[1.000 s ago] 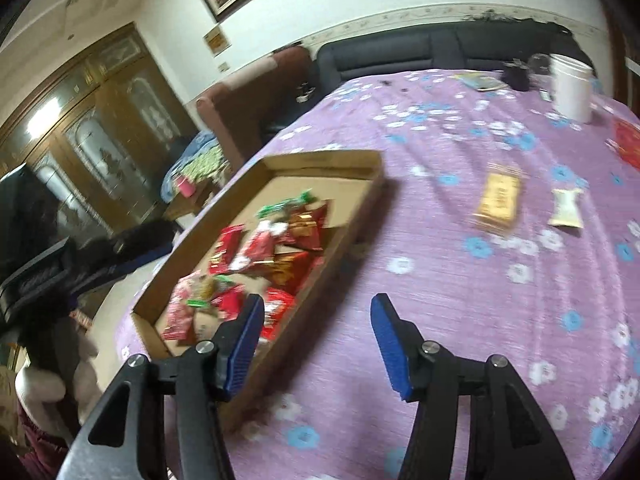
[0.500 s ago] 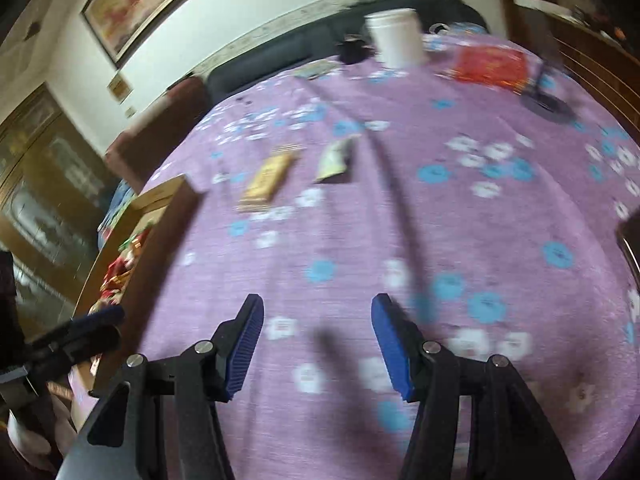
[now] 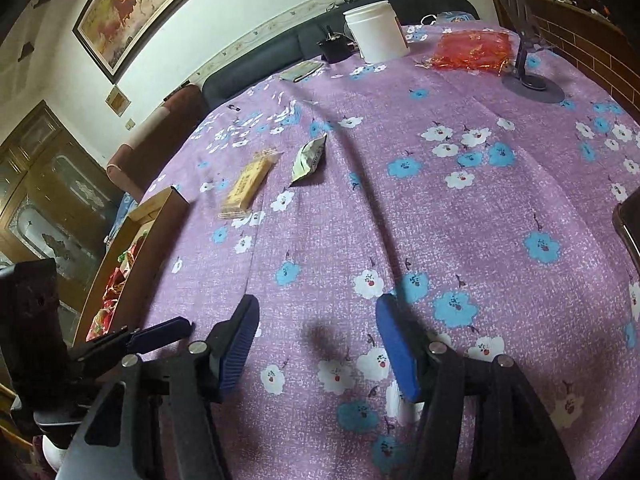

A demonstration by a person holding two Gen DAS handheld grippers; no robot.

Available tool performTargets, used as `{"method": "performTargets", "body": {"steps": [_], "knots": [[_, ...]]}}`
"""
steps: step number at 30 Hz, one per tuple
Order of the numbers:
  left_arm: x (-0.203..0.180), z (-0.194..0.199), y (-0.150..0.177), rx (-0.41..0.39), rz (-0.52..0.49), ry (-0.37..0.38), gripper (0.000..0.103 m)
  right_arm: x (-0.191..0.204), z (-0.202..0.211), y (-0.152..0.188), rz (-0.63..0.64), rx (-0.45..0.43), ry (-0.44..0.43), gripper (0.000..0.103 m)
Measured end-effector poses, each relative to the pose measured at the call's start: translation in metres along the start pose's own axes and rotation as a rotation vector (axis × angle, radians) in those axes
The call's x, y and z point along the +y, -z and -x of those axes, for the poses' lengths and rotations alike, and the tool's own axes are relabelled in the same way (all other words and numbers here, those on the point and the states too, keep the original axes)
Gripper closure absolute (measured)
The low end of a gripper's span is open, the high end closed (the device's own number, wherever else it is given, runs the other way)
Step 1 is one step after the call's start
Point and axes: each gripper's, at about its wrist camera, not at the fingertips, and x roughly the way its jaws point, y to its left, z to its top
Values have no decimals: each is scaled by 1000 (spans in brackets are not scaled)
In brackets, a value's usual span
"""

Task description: Organize snacks

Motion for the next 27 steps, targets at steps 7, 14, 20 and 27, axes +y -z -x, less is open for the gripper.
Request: {"method": "performTargets", "body": {"steps": [7, 14, 20, 27], "knots": [[2, 2, 4, -35, 17, 35, 31, 2, -1, 1, 1, -14, -4, 34], [12, 4, 3, -32, 48, 152, 18, 4, -1, 3, 16, -20, -17, 27], [6, 3, 3, -32, 32, 131, 18, 0, 0, 2, -7, -26, -67, 19], [6, 4, 4, -19, 32, 132, 18, -20, 1, 0, -129, -55, -220, 11]]}}
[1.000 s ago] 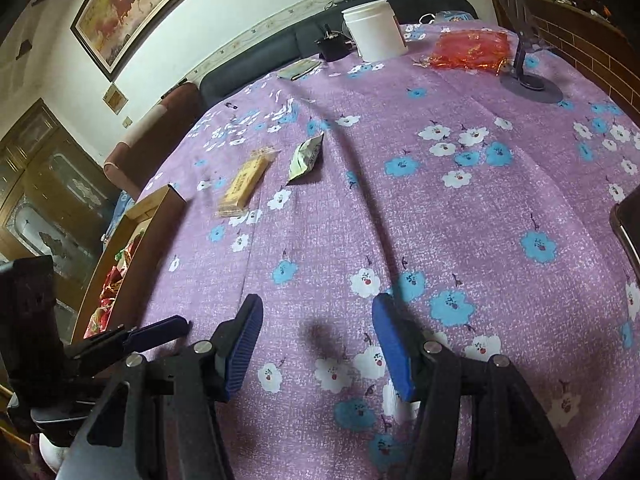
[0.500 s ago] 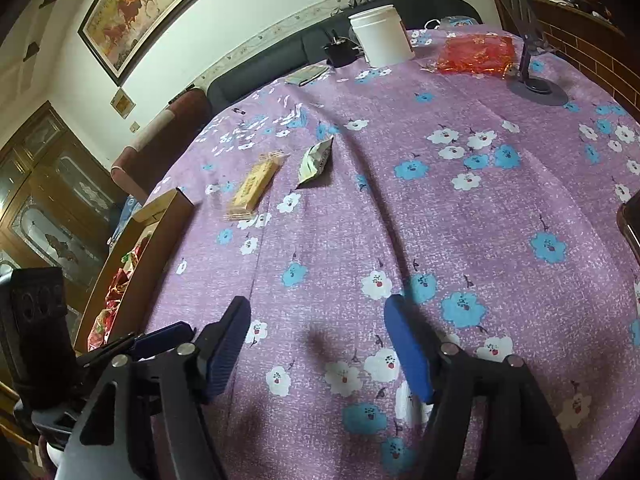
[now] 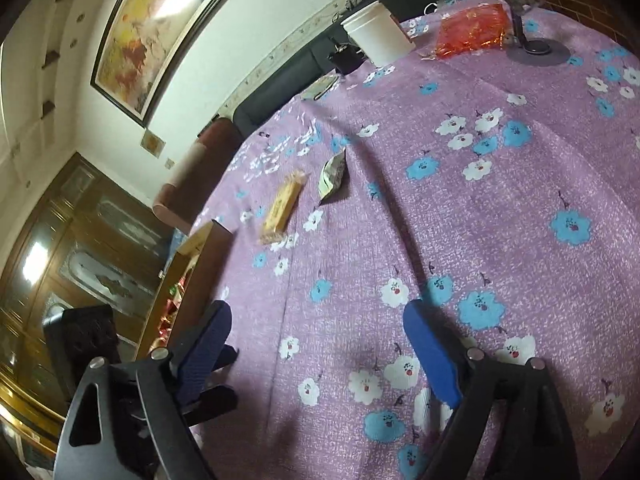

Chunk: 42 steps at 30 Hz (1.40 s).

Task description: Organize snacks

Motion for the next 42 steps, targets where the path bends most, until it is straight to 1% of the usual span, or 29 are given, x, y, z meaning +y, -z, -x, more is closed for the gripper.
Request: {"method": "performTargets", "body": {"steps": [2, 4, 7, 9, 11, 13, 15, 19, 33, 42], "knots": [[-5, -1, 2, 13, -30, -4, 15, 4, -2, 0, 18, 3, 5, 8], [-12, -3, 4, 31, -68, -19, 12, 4, -3, 0, 19, 1, 3, 8], [-23, -9, 8, 52, -128, -81, 10, 4, -3, -1, 13, -9, -1, 8], [-30, -12, 11, 67, -169, -125, 10, 3, -1, 0, 1, -37, 4, 7], [-31, -14, 12, 71, -184, -141, 10, 3, 0, 0, -9, -55, -2, 3], [-28, -12, 12, 66, -172, -124, 10, 6, -3, -1, 11, -26, -28, 0], [-22, -10, 11, 57, -148, -92, 10, 10, -7, -2, 27, 7, -13, 0], [-17, -7, 10, 45, -119, -58, 10, 10, -7, -1, 28, 4, -12, 0], [-23, -8, 11, 40, -133, -92, 10, 10, -7, 0, 31, 2, -10, 0], [-23, -8, 12, 39, -136, -96, 10, 10, -7, 1, 31, 2, -10, 0]]}}
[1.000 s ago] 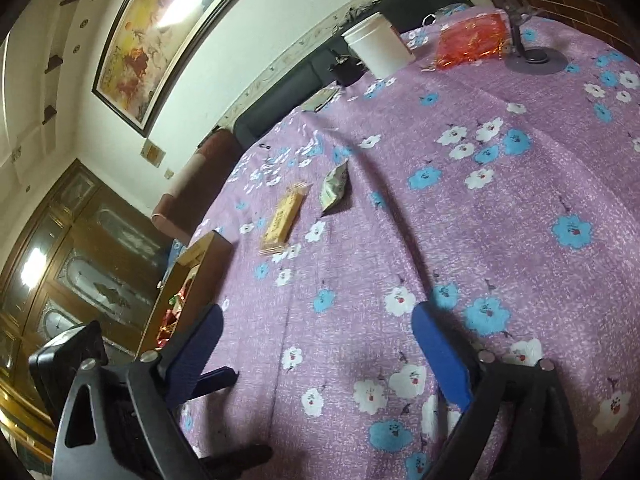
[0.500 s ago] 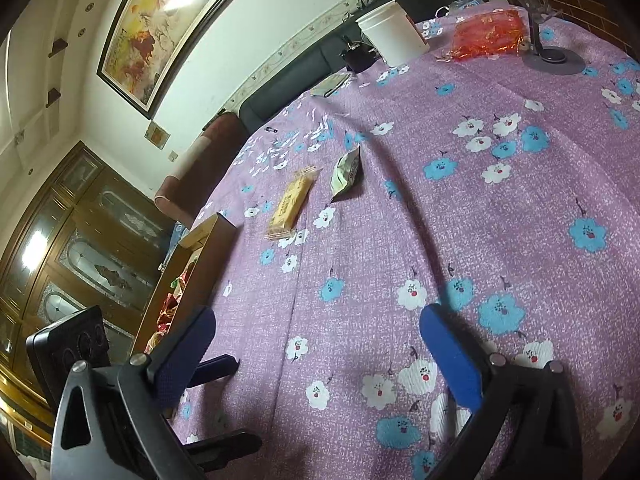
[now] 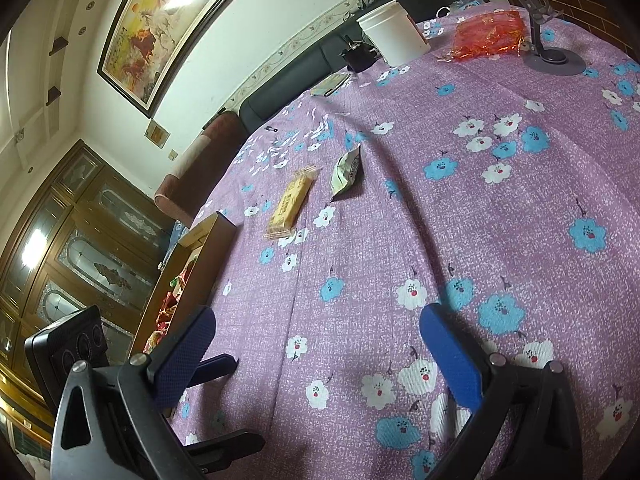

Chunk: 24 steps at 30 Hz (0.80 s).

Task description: Organize snacks

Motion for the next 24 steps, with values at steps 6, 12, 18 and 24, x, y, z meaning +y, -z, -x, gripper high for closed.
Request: {"method": "performTargets", "body": {"steps": [6, 12, 18, 24], "knots": [[1, 0, 0, 0, 0, -1, 10, 0, 0, 0, 1, 0, 0, 0], [1, 0, 0, 0, 0, -1, 10, 0, -1, 0, 2, 0, 1, 0], [1, 0, 1, -3, 3, 2, 10, 12, 2, 1, 63, 32, 88, 0], [6, 2, 1, -18, 28, 24, 10, 32, -2, -26, 157, 31, 155, 17]]}}
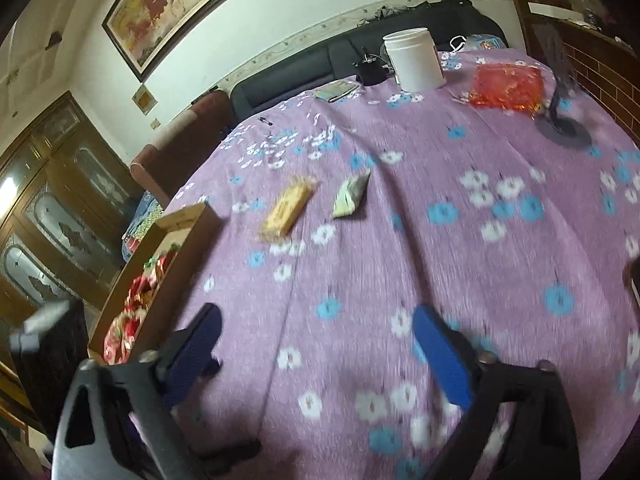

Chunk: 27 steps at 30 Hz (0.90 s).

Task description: Organize snacks

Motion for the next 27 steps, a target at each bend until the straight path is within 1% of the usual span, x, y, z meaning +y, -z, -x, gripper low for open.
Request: {"method": "performTargets", "body": {"steps": [1, 2, 3, 7, 10, 14, 15, 17, 18, 19, 23, 24, 25, 26, 27], "knots": [[1, 0, 0, -2, 4, 5, 10, -1, -5, -9, -8, 17, -1, 29], [1, 0, -1, -3, 7, 7, 10, -1, -12, -17, -14, 34, -8, 39], [1, 0, -1, -3, 9, 10, 10, -3, -20, -26, -23, 48, -14, 40], [1, -1, -3, -5, 10, 9, 10, -6, -57, -56, -65, 70, -6, 40], [1, -1, -3, -6, 9, 6, 10, -3, -81, -67, -43, 55, 63, 40], [-1, -2, -2, -7, 6, -1, 10, 0, -103, -71, 2, 48, 143, 41], [-1, -3, -3, -7, 6, -3, 10, 1, -107, -71, 13, 47, 156, 45], [0, -3, -3, -8, 8, -1, 10, 2, -112, -69, 40, 52, 186, 70], [0, -3, -3, -10, 11, 3, 10, 0, -115, -68, 47, 60, 199, 74], [1, -3, -2, -12, 16, 9, 10, -1, -114, -67, 62, 40, 215, 76], [6, 0, -2, -11, 43, 36, 10, -4, -113, -68, 68, 36, 232, 77], [6, 1, -2, -2, 49, 31, 12, -4, -112, -68, 69, 39, 234, 77], [5, 2, -4, 17, 43, 15, 15, -6, -109, -68, 66, 40, 229, 77], [4, 4, -8, 26, 33, 4, 23, -6, -105, -67, 64, 38, 227, 77], [3, 7, -13, 27, 25, -5, 24, -7, -101, -67, 62, 39, 227, 77]]}}
